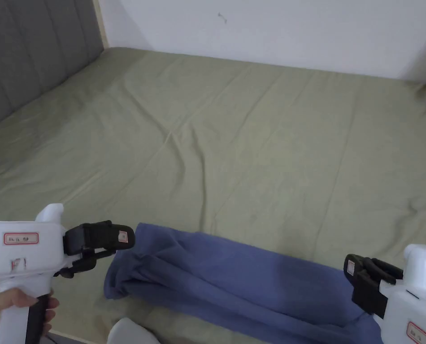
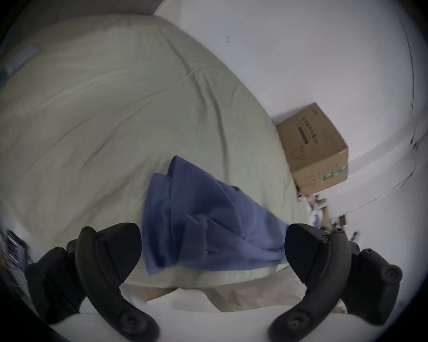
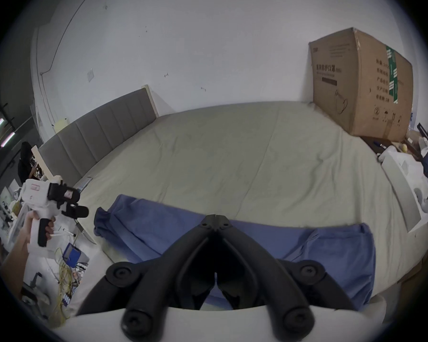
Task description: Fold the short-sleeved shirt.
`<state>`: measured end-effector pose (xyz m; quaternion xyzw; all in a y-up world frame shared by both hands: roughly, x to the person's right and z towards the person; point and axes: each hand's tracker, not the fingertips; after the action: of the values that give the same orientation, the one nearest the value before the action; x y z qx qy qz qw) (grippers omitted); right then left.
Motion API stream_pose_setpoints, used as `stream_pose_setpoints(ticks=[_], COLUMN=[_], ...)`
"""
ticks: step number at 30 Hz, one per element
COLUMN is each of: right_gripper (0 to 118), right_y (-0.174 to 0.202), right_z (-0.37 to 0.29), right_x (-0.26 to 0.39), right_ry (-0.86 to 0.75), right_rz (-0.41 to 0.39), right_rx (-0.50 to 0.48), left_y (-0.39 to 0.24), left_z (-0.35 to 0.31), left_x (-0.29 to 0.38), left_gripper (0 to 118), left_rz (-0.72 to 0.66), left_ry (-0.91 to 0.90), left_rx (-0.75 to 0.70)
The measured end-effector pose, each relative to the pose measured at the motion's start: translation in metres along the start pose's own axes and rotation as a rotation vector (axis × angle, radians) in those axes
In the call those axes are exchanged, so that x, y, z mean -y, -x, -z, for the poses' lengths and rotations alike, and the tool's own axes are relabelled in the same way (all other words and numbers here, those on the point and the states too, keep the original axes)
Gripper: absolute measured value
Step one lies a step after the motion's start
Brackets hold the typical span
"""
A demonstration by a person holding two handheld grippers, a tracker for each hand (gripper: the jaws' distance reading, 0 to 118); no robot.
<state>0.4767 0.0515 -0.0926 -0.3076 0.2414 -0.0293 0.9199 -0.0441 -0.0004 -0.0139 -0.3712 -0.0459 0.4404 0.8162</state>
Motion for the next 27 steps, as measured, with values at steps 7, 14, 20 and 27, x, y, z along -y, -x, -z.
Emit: stream_pose_setpoints(ticks=[7,14,20,27], right_gripper=[0,0,0,0], right_y=[0.011,0.019,0.023,0.006], right_z=[0.014,0.026,0.028,0.019], right_x=[0.007,0.007,0.008,0.011], right_ry=[0.071,0.114,0.126,0.132], right_rz=[-0.025,-0.065,-0.083,-0.038], right_rx=[0.020,0.013,-0.001,0.001], left_y=[0.048,0.050,0.043,0.036], left_z=[0.044,0.077,0.087,0.082], left_x=[-0.020,-0.018,-0.038,-0.031], left_gripper=[115,114,53,7], left_rz=[-0.119,-0.084,0.046,-0.036], left_ry=[0.119,0.210,0.213,0.205], left_rx=[0.029,0.110,-0.127,-0.100])
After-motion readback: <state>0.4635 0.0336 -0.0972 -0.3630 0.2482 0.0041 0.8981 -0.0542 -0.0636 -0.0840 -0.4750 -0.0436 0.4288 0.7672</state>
